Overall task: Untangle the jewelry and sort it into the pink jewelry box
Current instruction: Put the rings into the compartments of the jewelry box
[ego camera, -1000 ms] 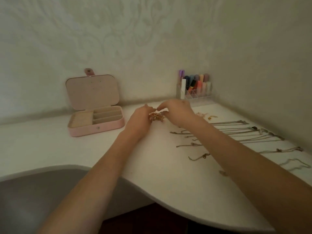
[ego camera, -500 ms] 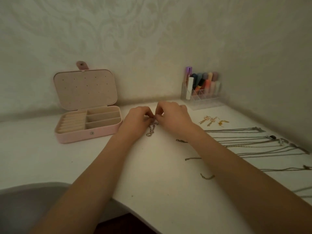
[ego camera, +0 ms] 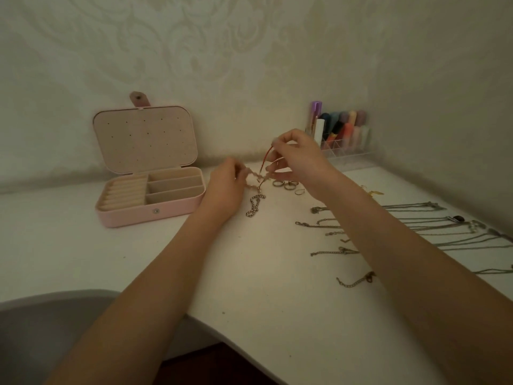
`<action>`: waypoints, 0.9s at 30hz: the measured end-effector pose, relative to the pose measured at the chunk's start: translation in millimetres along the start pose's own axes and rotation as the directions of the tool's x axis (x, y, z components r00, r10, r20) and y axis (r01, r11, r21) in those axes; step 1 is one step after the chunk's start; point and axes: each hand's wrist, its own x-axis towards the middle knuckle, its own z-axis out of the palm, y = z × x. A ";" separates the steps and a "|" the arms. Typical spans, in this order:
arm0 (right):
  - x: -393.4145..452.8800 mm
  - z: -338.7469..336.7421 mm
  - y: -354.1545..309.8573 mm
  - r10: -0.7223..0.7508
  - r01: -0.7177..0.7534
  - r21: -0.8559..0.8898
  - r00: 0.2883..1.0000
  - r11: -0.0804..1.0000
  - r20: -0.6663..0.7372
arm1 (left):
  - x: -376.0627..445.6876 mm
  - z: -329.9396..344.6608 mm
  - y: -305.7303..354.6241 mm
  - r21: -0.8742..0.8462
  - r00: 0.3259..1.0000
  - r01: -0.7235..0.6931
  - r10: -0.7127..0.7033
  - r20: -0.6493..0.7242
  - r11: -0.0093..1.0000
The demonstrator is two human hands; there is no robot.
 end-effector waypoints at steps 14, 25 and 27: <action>8.1 -14.4 -5.1 0.093 -0.074 0.199 0.992 0.977 -0.089 | 6.1 -17.5 18.9 -0.849 0.904 0.394 -0.317 0.287 0.353; -2.5 -5.0 -15.9 0.035 -0.046 0.054 0.979 0.997 0.200 | -8.2 -24.5 36.2 -0.717 0.878 0.443 -0.100 0.467 0.538; -2.9 -5.6 -15.8 0.029 -0.032 0.010 0.981 0.999 0.189 | -8.4 -24.2 36.8 -0.722 0.895 0.412 -0.099 0.434 0.556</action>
